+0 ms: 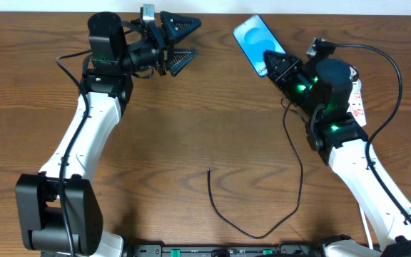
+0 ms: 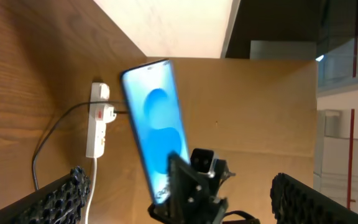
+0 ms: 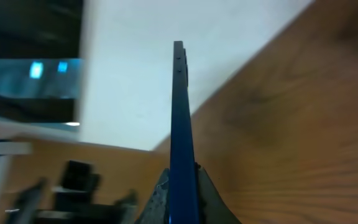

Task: Plug charger to phone and switch on socket
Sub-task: 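Open the left gripper and pull the phone right with the right gripper, then regrasp the phone's side edge with the left gripper, then open the right gripper and move the phone to the upper left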

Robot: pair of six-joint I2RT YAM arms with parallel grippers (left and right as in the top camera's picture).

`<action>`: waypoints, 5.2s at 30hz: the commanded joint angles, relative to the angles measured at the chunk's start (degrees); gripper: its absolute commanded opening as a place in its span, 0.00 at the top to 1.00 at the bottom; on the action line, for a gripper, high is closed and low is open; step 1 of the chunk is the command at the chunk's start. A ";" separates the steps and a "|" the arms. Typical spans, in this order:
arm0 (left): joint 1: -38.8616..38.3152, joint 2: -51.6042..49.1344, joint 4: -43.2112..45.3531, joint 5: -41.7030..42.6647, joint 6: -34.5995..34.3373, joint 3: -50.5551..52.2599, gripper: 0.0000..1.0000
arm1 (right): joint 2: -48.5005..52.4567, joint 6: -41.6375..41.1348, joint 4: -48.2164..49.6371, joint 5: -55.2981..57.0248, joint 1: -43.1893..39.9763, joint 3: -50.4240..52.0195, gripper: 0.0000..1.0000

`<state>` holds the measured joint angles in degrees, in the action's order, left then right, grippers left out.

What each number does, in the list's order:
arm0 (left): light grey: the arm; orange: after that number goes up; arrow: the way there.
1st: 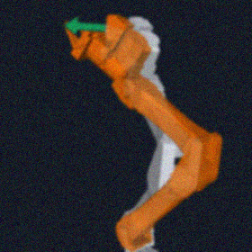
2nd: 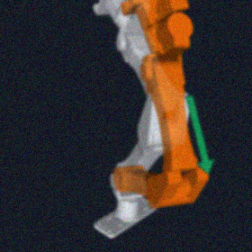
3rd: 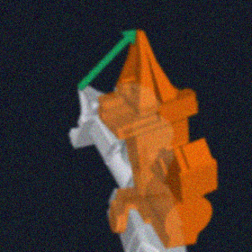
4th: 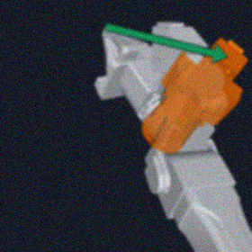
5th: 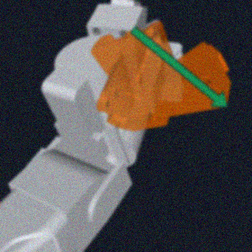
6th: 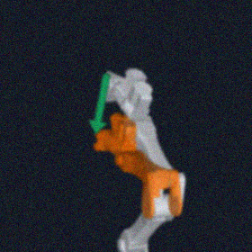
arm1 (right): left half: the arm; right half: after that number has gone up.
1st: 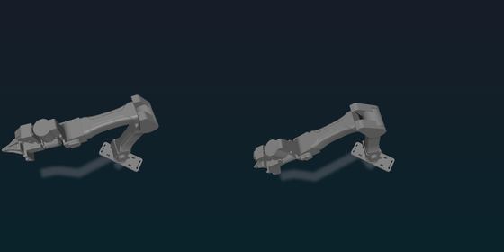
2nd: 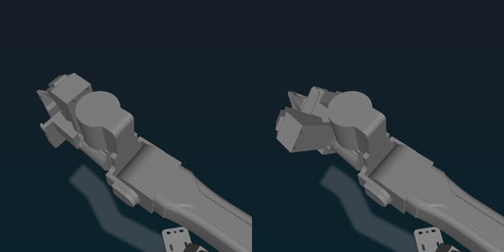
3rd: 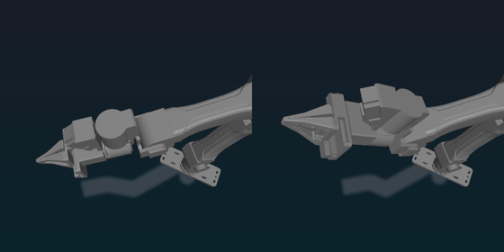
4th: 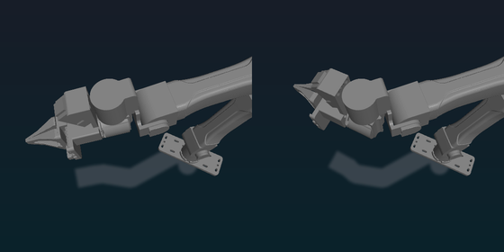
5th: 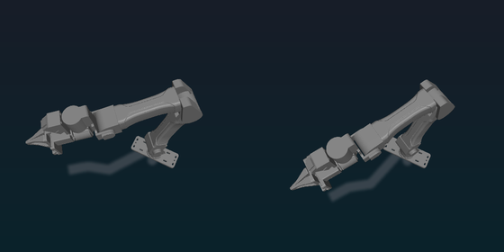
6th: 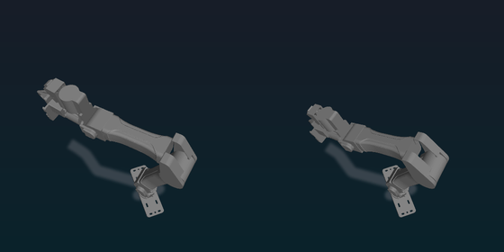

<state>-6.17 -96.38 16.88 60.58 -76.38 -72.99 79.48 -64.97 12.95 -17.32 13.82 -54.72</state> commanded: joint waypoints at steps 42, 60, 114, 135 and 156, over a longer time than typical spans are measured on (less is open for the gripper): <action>-7.15 0.90 0.17 -19.30 -6.27 -1.33 0.10 | -0.35 -32.30 9.97 -0.59 10.58 -0.74 0.99; -7.58 0.90 0.15 -18.60 -6.25 -1.33 0.12 | -0.35 -32.28 9.94 -0.68 12.22 -0.74 0.98; -7.32 0.90 0.17 -19.34 -5.77 -1.33 0.93 | -0.35 -32.28 8.46 -1.68 12.50 -0.72 0.01; 14.08 0.90 0.17 3.13 -2.78 -1.33 0.93 | -0.35 -19.80 8.24 -1.88 12.41 -0.72 0.01; 24.00 0.90 0.17 18.51 4.72 -1.33 0.93 | 20.17 14.10 -16.92 -41.27 7.78 -26.62 0.01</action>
<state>17.72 -96.38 16.64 76.36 -73.01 -72.99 94.41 -64.14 2.61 -45.69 21.52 -76.66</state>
